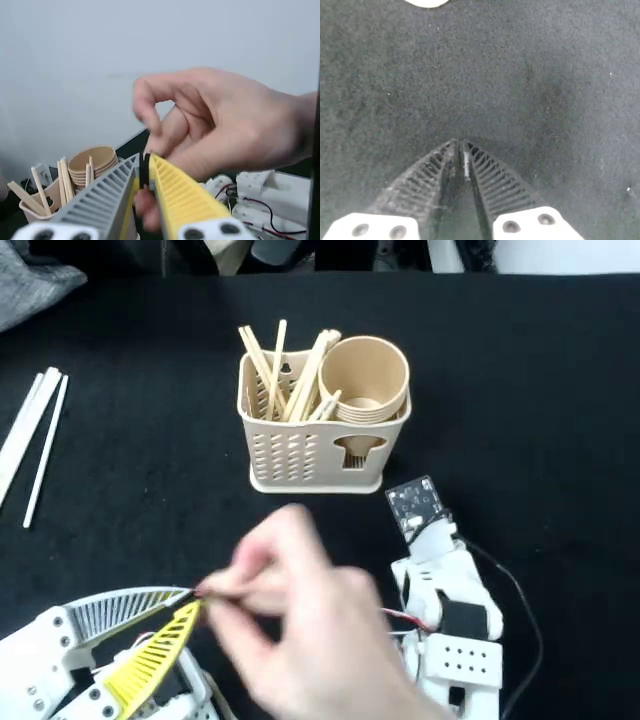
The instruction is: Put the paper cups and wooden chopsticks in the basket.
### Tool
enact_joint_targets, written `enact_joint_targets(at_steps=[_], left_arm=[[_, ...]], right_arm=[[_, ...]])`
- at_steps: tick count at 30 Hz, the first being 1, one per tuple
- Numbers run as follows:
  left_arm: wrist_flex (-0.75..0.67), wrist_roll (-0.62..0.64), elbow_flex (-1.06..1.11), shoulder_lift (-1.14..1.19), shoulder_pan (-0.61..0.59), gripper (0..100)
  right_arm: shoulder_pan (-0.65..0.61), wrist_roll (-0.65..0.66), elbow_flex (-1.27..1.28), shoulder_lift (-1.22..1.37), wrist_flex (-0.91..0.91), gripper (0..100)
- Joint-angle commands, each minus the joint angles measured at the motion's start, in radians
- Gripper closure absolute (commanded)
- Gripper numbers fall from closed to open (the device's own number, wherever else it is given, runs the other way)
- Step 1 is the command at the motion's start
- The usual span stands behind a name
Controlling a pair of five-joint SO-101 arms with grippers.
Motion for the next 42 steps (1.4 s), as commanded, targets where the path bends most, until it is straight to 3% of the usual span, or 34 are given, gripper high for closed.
enact_joint_targets(at_steps=[1, 21, 24, 32, 38, 42], left_arm=[[0.002, 0.002, -0.025, -0.003, 0.012, 97], [-0.002, 0.000, -0.025, -0.003, 0.012, 97], [-0.011, -0.066, -0.021, -0.003, -0.015, 97], [-0.094, -0.103, -0.013, 0.032, -0.363, 97], [-0.118, -0.104, 0.061, 0.207, -0.595, 97], [-0.216, -0.104, 0.125, 0.368, -0.851, 97]], right_arm=[[-0.005, 0.005, -0.001, -0.010, 0.002, 98.6], [-0.005, 0.005, -0.001, -0.010, 0.002, 98.6], [-0.005, 0.005, -0.001, -0.010, 0.002, 98.6], [-0.005, 0.005, -0.001, -0.010, 0.002, 98.6], [-0.005, 0.005, -0.001, -0.010, 0.002, 98.6], [-0.005, 0.005, -0.001, -0.010, 0.002, 98.6]])
